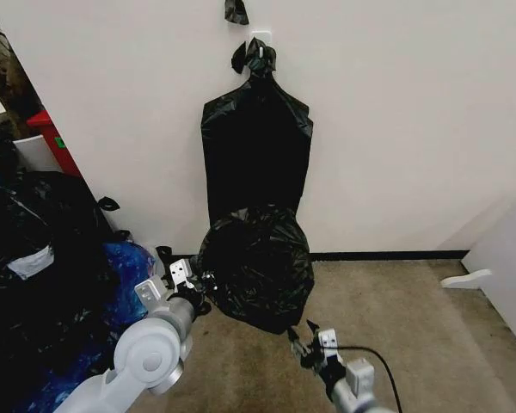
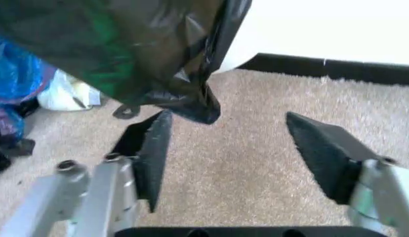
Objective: Place the garbage bag over the trash bin.
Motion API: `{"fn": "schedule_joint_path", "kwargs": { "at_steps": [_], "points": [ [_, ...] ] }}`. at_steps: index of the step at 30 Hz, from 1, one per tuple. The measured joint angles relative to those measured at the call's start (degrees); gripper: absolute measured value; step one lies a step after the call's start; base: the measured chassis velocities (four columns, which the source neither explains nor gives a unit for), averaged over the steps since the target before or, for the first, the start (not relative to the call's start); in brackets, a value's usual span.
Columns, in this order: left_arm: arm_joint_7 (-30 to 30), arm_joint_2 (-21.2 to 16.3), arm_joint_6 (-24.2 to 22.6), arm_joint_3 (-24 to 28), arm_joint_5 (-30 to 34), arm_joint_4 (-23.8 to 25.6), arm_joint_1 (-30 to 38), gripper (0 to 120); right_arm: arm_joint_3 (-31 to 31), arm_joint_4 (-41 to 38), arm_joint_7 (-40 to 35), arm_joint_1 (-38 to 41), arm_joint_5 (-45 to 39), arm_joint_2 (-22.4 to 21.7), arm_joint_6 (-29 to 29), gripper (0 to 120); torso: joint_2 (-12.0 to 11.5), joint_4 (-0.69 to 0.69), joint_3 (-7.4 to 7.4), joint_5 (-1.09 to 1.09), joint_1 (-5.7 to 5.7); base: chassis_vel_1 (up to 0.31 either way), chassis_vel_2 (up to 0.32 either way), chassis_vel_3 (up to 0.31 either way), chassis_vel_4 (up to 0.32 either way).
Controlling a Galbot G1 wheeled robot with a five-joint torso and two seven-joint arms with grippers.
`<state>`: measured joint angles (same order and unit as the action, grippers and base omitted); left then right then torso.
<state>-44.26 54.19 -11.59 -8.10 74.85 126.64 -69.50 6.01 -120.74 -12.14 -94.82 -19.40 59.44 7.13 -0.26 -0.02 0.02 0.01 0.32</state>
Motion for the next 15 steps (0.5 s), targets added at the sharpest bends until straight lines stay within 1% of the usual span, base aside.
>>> {"fn": "schedule_joint_path", "kwargs": {
  "at_steps": [2, 4, 6, 7, 8, 11, 12, 13, 14, 15],
  "points": [
    [-0.6, 0.1, 0.5, -0.3, 0.3, -0.4, 0.2, 0, 0.9, -0.5, 1.1, -1.7, 1.5, -0.3, -1.4, 77, 0.0, 0.02, 0.0, 0.01, 0.0, 0.0, 0.0, 0.0, 0.0],
    [-1.2, 0.2, 0.7, -0.7, 1.5, -0.7, 0.8, 0, 2.0, -0.7, 2.2, -3.5, 2.6, -0.4, -3.1, 85, 0.0, -0.02, 0.0, -0.01, 0.0, 0.0, 0.0, 0.0, 0.0],
    [-1.8, 0.4, 0.7, -1.0, 2.9, -0.9, 1.1, 0, 3.5, -0.7, 2.9, -4.7, 2.6, 0.0, -4.6, 93, 0.0, -0.02, 0.0, 0.0, 0.0, 0.0, 0.0, 0.0, 0.0],
    [-1.8, 0.4, 0.7, -1.0, 2.9, -0.9, 1.1, 0, 3.5, -0.7, 2.9, -4.7, 2.6, 0.0, -4.6, 93, 0.0, -0.02, 0.0, 0.0, 0.0, 0.0, 0.0, 0.0, 0.0],
    [-2.1, 0.4, 0.7, -1.3, 3.8, -1.1, 1.2, 0, 4.6, -1.0, 3.1, -5.4, 1.7, 0.5, -5.2, 97, 0.0, -0.01, 0.0, 0.01, 0.0, 0.0, 0.0, 0.0, 0.0],
    [-2.5, 0.7, 0.7, -2.8, 7.5, -1.6, 1.0, 0, 8.4, -4.4, 3.3, -7.4, -4.2, 2.8, -5.1, 100, 0.0, -0.01, 0.0, 0.0, 0.0, 0.0, 0.0, 0.0, 0.0],
    [-2.5, 0.8, 0.7, -3.4, 8.9, -1.8, 0.9, 0, 10.0, -6.3, 3.3, -8.1, -7.3, 3.8, -4.2, 100, 0.0, -0.01, 0.0, 0.01, 0.0, 0.0, 0.0, 0.0, 0.0],
    [-2.4, 0.8, 0.6, -4.4, 11.1, -2.2, 0.8, 0, 12.8, -9.5, 3.3, -9.0, -12.9, 5.0, -2.4, 100, 0.0, -0.01, 0.0, 0.01, 0.0, 0.0, 0.0, 0.0, 0.0],
    [-2.4, 0.8, 0.6, -4.4, 11.1, -2.2, 0.8, 0, 12.8, -9.5, 3.3, -9.0, -12.9, 5.0, -2.4, 100, 0.0, -0.01, 0.0, 0.01, 0.0, 0.0, 0.0, 0.0, 0.0],
    [-2.2, 0.9, 0.5, -4.9, 12.3, -2.6, 0.7, 0, 14.7, -11.3, 3.2, -9.4, -16.8, 5.6, -1.0, 100, 0.0, -0.02, 0.0, -0.01, 0.0, 0.0, 0.0, 0.0, 0.0]
  ]
}}
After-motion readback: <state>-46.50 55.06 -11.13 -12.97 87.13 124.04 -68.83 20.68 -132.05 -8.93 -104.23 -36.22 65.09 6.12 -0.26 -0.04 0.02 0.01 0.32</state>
